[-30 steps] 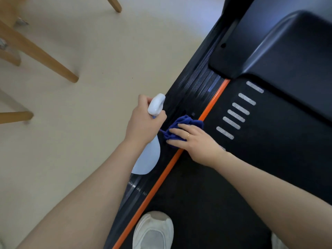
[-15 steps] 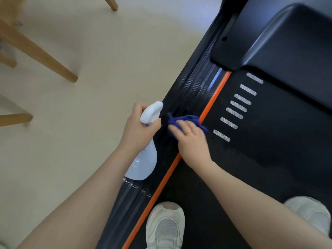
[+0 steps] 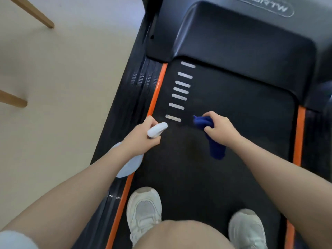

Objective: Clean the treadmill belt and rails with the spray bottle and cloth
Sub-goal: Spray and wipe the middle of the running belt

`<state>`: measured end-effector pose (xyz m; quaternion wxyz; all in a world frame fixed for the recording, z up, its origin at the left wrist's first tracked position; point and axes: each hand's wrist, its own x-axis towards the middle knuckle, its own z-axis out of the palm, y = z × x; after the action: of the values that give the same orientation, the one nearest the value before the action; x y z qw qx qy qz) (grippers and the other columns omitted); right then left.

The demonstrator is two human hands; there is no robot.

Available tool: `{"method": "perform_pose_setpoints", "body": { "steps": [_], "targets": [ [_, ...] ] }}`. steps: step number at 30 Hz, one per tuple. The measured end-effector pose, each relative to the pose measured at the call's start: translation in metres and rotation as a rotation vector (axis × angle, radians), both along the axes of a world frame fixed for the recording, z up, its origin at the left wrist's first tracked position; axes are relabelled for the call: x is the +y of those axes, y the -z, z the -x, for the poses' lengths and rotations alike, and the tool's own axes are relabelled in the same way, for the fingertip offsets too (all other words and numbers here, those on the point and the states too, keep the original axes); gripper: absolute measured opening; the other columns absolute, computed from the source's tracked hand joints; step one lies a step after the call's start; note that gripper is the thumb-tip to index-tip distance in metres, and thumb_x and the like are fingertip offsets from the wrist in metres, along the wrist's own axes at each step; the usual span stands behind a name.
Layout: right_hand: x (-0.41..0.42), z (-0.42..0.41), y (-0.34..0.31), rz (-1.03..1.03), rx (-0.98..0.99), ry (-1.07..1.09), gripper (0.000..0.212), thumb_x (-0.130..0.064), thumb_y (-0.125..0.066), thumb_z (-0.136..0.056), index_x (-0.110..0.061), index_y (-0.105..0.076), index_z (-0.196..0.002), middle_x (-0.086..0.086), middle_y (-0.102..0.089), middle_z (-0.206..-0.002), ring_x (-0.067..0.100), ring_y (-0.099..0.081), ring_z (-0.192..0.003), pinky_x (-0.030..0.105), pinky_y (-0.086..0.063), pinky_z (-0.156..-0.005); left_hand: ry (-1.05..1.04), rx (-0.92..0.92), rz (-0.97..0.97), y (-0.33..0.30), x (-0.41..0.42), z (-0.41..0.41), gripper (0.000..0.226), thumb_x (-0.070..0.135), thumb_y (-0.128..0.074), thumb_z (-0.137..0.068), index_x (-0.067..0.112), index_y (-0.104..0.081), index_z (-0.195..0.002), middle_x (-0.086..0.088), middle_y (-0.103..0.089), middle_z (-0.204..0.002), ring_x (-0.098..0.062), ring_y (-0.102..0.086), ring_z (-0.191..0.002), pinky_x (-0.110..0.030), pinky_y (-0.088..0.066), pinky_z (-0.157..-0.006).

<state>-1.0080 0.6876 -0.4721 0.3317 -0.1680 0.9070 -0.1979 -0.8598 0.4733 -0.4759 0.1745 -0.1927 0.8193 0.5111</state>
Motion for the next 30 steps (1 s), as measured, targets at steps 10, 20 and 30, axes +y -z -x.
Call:
{"method": "perform_pose_setpoints", "body": {
  "steps": [10,20,30],
  "targets": [
    [0.067,0.021,0.014,0.019,-0.016,-0.008,0.031,-0.009,-0.045,-0.085,-0.016,-0.053,-0.115,0.007,-0.059,-0.106,0.021,-0.053,-0.088,0.030,-0.042,-0.072,0.050,-0.155,0.093,0.017,0.067,-0.008,0.022,0.017,-0.061,-0.084,0.016,-0.043,-0.096,-0.007,-0.060,-0.085,-0.020,-0.056,-0.072,-0.032,-0.042,-0.061],
    [0.118,0.014,0.037,0.192,-0.011,-0.026,0.042,-0.007,-0.054,-0.087,-0.018,-0.037,-0.124,0.003,-0.050,-0.120,0.018,-0.051,-0.094,0.030,-0.040,-0.077,0.218,-0.224,0.139,0.014,0.140,0.024,0.020,0.017,-0.058,-0.083,0.015,-0.044,-0.096,-0.006,-0.062,-0.088,-0.022,-0.057,-0.076,-0.038,-0.046,-0.064],
    [0.071,0.024,0.075,0.422,0.212,-0.152,0.040,-0.008,-0.051,-0.092,-0.016,-0.052,-0.131,0.007,-0.046,-0.130,0.025,-0.044,-0.115,0.026,-0.034,-0.093,-0.420,-0.088,0.190,0.003,0.144,-0.010,0.048,0.014,-0.060,-0.086,0.026,-0.043,-0.129,0.010,-0.052,-0.116,-0.011,-0.052,-0.100,-0.024,-0.041,-0.078]
  ]
}}
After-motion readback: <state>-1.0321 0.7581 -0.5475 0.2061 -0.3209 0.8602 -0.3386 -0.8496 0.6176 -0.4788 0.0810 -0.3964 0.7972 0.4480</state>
